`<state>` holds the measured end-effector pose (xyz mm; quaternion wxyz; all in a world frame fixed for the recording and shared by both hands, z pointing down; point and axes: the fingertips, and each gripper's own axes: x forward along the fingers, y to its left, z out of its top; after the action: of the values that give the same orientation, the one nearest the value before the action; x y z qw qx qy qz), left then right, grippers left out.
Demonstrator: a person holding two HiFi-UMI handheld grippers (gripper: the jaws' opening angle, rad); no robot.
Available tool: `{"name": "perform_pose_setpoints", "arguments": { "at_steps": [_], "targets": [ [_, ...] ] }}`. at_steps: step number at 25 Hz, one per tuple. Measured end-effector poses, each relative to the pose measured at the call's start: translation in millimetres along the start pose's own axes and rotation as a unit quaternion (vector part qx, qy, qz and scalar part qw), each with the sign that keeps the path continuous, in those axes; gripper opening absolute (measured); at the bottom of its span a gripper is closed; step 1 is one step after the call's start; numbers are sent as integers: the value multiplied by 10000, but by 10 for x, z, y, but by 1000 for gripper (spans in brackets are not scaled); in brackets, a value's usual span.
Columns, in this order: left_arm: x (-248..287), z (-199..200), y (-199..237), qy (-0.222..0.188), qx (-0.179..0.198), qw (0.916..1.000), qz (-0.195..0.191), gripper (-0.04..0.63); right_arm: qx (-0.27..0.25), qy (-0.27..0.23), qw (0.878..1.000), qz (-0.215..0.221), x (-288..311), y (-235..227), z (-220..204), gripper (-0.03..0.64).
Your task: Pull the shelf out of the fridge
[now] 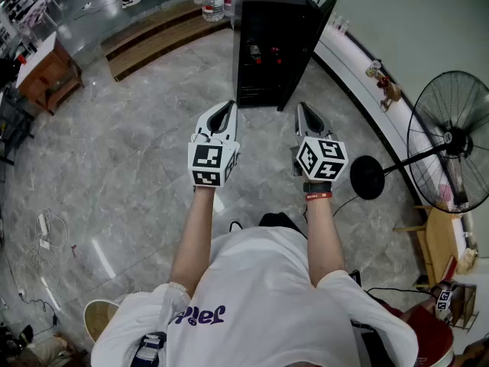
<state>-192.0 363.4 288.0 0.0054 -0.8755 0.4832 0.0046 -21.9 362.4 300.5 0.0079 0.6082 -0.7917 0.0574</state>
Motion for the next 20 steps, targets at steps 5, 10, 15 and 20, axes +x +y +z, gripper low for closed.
{"name": "perform_pose_setpoints", "arguments": {
  "at_steps": [5,10,15,20],
  "targets": [
    [-94,-93,25,15,-245,9997,-66,17,253,14,9997,-35,-35,80,-108,15],
    [-26,-163,-20,142,-315,9992,-181,18,398,66,9992,18,58,51,-158,15],
    [231,-179,76,163,-258,9995,-42,18,510,68,9985,166,388,-67,-170,15],
    [751,-184,262,240,-196,9995,98,18,661,93,9969,414,994,-309,-117,15]
  ]
}}
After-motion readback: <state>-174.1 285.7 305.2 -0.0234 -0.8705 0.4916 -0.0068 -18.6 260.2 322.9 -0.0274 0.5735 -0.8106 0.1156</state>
